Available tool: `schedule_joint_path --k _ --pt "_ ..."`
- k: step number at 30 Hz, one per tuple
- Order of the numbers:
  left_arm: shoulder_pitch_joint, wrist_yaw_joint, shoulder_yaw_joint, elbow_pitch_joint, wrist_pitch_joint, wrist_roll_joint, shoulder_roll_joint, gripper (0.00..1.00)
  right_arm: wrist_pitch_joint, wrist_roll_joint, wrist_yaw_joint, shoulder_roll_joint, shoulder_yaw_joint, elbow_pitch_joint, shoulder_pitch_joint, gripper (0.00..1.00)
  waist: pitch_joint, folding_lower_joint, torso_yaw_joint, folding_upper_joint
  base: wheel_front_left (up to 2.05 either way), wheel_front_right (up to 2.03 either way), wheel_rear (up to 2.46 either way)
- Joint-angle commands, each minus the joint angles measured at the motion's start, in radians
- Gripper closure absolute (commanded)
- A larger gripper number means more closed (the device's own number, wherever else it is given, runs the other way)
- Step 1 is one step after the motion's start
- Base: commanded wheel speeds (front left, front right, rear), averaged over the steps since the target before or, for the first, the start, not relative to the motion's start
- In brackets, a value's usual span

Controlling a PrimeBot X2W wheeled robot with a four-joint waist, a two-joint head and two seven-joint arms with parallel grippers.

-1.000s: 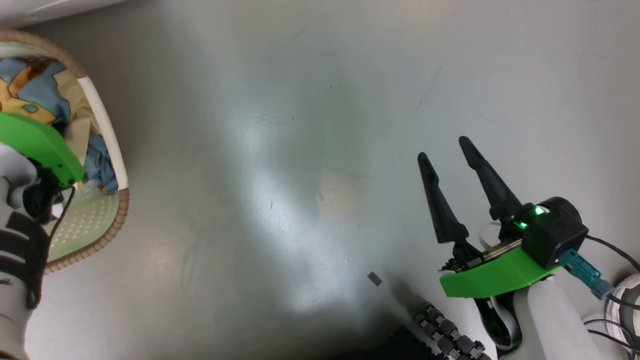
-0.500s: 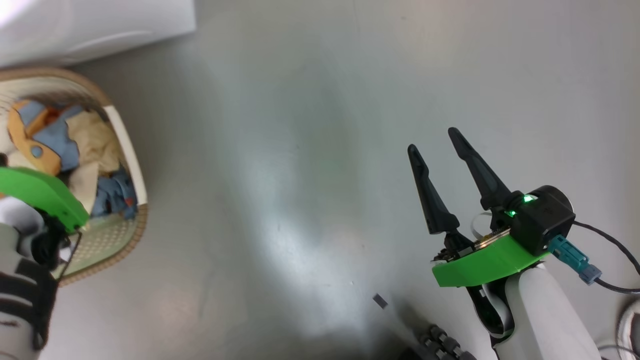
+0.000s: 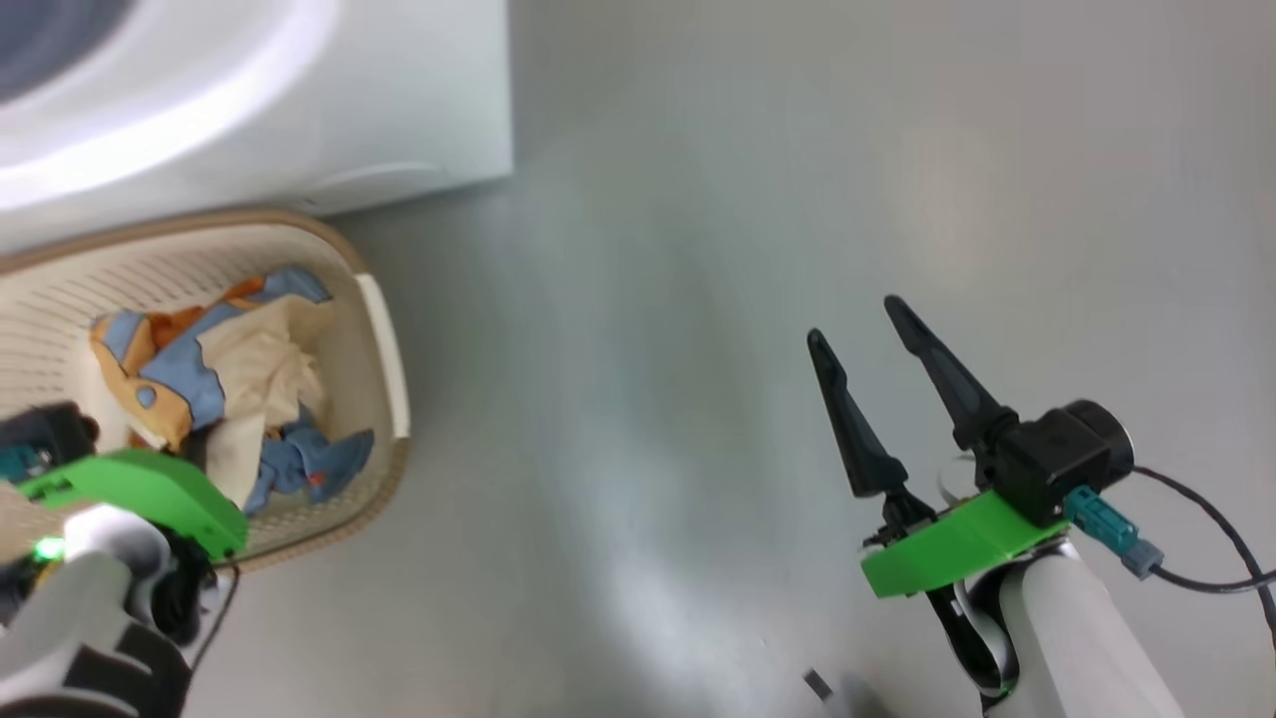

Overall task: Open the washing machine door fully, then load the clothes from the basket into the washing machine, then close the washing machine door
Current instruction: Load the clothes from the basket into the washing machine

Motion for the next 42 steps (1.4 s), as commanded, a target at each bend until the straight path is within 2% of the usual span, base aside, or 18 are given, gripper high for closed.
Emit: schedule_joint_path --k 1,8,12,19,20,29,36,42 --pt "0.036 -0.001 0.011 -0.019 -0.027 -0.006 0.037 1.00 -0.005 -0.002 0.002 -0.006 0.021 -0.013 0.040 0.00 -0.086 0.0000 0.065 0.0000 0.00 0.00 0.00" --pt "0.092 -0.001 0.002 -0.091 -0.089 -0.001 0.038 1.00 -0.005 0.004 0.002 -0.028 0.019 0.007 0.073 0.00 -0.172 0.0000 0.121 0.0000 0.00 0.00 0.00" --pt "0.128 -0.001 0.084 -0.199 -0.091 0.085 0.057 1.00 -0.005 0.011 0.002 -0.040 0.023 0.019 0.091 0.00 -0.220 0.0000 0.158 0.0000 0.00 0.00 0.00" --pt "0.253 0.009 0.267 -0.392 -0.091 0.269 0.039 1.00 -0.005 0.022 0.002 -0.044 0.023 0.032 0.103 0.00 -0.283 0.0000 0.188 0.0000 0.00 0.00 0.00" --pt "0.253 0.009 0.267 -0.392 -0.091 0.269 0.039 1.00 -0.005 0.022 0.002 -0.044 0.023 0.032 0.103 0.00 -0.283 0.0000 0.188 0.0000 0.00 0.00 0.00" --pt "0.429 0.013 0.456 -0.632 -0.091 0.466 -0.036 1.00 -0.005 0.040 0.002 -0.036 0.011 0.042 0.132 0.00 -0.364 0.0000 0.198 0.0000 0.00 0.00 0.00" --pt "0.544 0.006 0.534 -0.757 -0.092 0.571 -0.108 1.00 -0.005 0.044 0.002 -0.032 0.001 0.047 0.163 0.00 -0.425 0.0000 0.202 0.0000 0.00 0.00 0.00" --pt "0.627 0.001 0.594 -0.841 -0.092 0.610 -0.164 1.00 -0.005 0.048 0.002 -0.027 -0.009 0.042 0.186 0.00 -0.463 0.0000 0.206 0.0000 0.00 0.00 0.00"
